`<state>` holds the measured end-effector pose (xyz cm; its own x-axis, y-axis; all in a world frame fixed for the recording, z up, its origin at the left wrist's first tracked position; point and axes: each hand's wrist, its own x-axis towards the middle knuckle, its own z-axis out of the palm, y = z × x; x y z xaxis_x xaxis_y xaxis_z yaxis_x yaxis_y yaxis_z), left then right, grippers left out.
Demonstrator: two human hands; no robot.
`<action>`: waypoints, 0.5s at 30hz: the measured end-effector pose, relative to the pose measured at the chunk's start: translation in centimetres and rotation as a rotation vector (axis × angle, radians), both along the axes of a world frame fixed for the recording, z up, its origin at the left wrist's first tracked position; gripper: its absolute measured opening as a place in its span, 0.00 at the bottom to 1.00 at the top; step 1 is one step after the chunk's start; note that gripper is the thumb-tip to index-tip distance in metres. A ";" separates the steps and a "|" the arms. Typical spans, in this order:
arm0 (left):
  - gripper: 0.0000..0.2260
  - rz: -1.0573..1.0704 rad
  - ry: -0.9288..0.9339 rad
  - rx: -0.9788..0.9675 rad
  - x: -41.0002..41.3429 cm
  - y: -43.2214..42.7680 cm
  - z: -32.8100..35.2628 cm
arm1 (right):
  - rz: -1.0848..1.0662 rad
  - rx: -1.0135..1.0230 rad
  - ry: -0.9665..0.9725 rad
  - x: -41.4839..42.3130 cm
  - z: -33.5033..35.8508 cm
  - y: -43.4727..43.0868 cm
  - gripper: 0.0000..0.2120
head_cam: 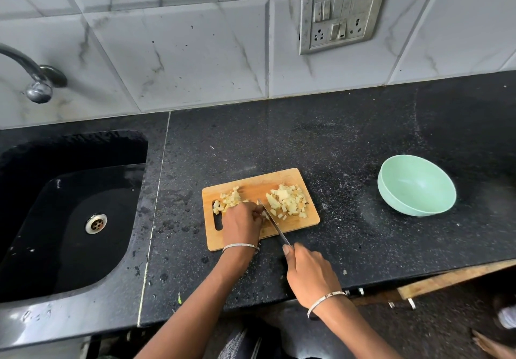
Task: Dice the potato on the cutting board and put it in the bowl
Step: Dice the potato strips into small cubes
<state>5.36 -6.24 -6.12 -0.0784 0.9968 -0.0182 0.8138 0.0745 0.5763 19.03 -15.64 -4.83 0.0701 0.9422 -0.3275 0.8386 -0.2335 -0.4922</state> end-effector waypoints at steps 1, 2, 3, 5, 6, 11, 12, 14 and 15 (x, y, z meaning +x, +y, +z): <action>0.07 0.003 0.001 -0.002 0.0 0.0 0.0 | 0.001 -0.004 0.001 0.1 0.1 0.1 0.16; 0.07 0.005 -0.004 -0.002 0.0 0.1 0.0 | 0.002 -0.005 0.002 0.1 0.1 0.1 0.17; 0.08 0.006 -0.013 -0.003 0.0 0.1 0.0 | 0.001 -0.003 0.000 0.1 0.2 0.1 0.17; 0.09 0.014 -0.040 -0.002 0.0 -0.1 0.0 | -0.006 0.019 -0.009 0.2 0.2 0.2 0.17; 0.09 0.020 -0.052 -0.003 -0.1 -0.2 0.0 | -0.010 0.034 -0.006 0.2 0.2 0.1 0.17; 0.09 0.053 -0.075 0.011 -0.1 -0.8 -0.3 | 0.009 0.008 0.016 -0.3 -0.4 0.0 0.17; 0.08 0.061 -0.071 0.022 -0.1 -0.8 -0.3 | -0.003 -0.001 0.005 -0.3 -0.5 0.0 0.16; 0.08 0.055 -0.032 0.028 -0.1 -0.7 -0.2 | -0.039 -0.007 -0.021 -0.2 -0.5 0.1 0.16; 0.08 0.043 -0.004 0.026 -0.2 -0.7 -0.2 | -0.049 -0.004 -0.028 0.0 -0.6 0.2 0.16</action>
